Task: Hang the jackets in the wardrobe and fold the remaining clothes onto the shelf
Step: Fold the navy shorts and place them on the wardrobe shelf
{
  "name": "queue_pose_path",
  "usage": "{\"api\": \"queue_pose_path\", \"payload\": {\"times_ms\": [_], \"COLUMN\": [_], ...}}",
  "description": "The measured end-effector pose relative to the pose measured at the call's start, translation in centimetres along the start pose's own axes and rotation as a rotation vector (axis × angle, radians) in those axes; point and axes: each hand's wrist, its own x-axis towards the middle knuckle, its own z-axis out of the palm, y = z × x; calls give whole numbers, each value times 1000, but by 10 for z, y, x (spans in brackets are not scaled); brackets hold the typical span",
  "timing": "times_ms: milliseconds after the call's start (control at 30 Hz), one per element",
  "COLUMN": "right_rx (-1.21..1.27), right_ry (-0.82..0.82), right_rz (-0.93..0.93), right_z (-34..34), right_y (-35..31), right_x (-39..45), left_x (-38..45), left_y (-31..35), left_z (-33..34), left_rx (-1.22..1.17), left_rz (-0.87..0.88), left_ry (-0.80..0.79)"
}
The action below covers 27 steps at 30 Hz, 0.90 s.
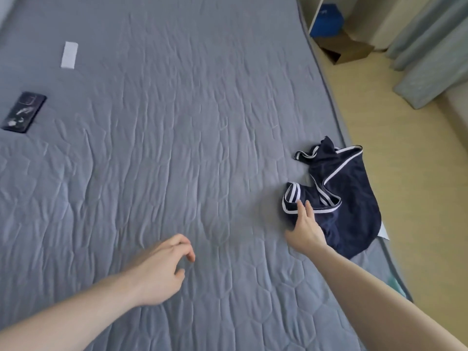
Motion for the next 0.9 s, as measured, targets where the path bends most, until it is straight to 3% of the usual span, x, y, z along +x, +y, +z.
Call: {"api": "queue_pose_path", "payload": {"times_ms": [133,267,400,567,733,900], "right_rx": [-131,-186,31,331,685,881], "right_ry": [-52,-170,-23,-92,-102,-127], "right_rz": [81,-11,-175,-433,-443,-466], "right_z": [2,-3,-29,-103,-182,-223], "right_y": [15,13,-16,-65,-130,-190], "right_x": [21,-14,-87,-205,-335,-445], "left_x": [-4,-18,-42,-94,-187,-288], "left_y": [-22,-30,-13,26,66,67], "left_z": [7,-4,-32,-97,-170,-216], "left_rx": [31,23,-6,-183,-379,-574], "left_rz": [28,14,9,9,58,89], "left_ry": [-15,-20,-26,23,93,58]}}
